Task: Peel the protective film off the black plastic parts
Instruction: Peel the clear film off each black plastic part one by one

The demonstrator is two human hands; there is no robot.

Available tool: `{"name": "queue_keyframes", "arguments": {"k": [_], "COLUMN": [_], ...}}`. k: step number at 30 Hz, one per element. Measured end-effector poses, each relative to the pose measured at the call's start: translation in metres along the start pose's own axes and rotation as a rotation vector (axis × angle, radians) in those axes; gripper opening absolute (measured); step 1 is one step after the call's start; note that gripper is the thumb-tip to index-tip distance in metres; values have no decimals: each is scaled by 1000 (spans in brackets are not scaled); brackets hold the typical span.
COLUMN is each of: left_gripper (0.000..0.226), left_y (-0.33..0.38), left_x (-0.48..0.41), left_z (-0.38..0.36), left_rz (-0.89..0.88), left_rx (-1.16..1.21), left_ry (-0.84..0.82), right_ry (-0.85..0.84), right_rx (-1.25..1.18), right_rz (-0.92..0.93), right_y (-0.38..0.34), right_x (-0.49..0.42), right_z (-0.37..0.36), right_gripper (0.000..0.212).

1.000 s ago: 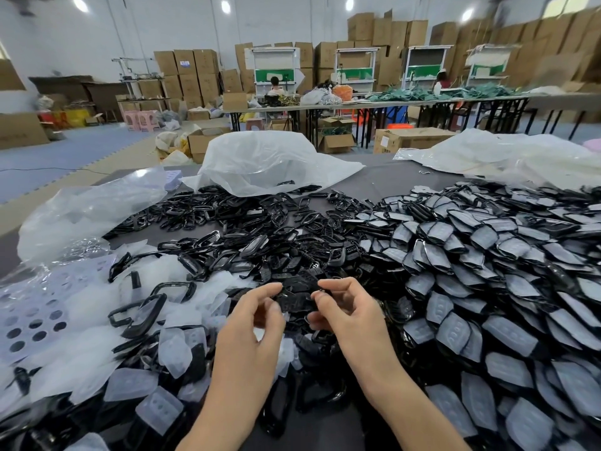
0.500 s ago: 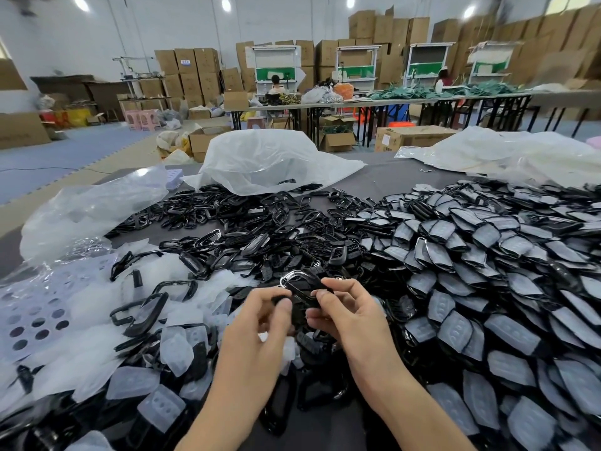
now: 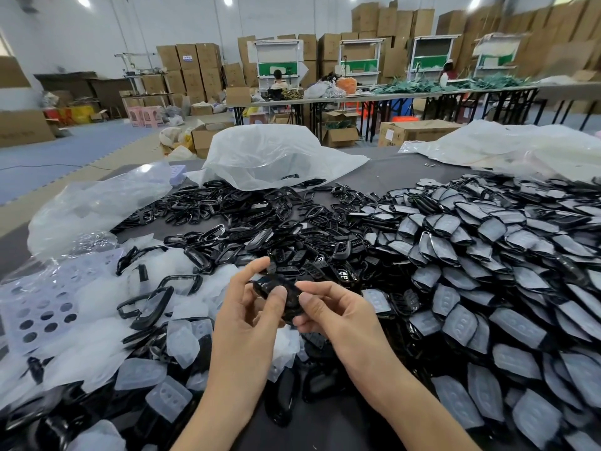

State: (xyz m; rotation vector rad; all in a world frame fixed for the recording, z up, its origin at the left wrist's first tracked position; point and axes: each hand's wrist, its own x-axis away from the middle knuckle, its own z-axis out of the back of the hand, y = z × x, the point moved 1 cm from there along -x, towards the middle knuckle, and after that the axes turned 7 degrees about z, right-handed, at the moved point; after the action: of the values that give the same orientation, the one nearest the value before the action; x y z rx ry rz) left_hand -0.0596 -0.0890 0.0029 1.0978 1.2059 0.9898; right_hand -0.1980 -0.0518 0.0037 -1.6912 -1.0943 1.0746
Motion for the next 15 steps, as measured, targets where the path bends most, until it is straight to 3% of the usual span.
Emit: {"name": "queue_keyframes", "arguments": {"k": [4, 10, 11, 14, 15], "left_gripper": [32, 28, 25, 26, 26], "left_y": [-2, 1, 0, -1, 0], "left_x": [-2, 0, 0, 2, 2], "left_z": [0, -8, -7, -3, -4], "left_rz": [85, 275, 251, 22, -18], "left_rx": [66, 543, 470, -98, -165], "left_ry": [-54, -130, -91, 33, 35], "right_ry": [-31, -62, -61, -37, -27], "right_rx": [134, 100, 108, 182, 204], "right_rz": [58, 74, 76, 96, 107], "right_y": [-5, -7, -7, -5, -4], "right_x": [1, 5, 4, 4, 4], "right_z": [2, -2, -2, 0, 0], "right_gripper": [17, 16, 16, 18, 19]}}
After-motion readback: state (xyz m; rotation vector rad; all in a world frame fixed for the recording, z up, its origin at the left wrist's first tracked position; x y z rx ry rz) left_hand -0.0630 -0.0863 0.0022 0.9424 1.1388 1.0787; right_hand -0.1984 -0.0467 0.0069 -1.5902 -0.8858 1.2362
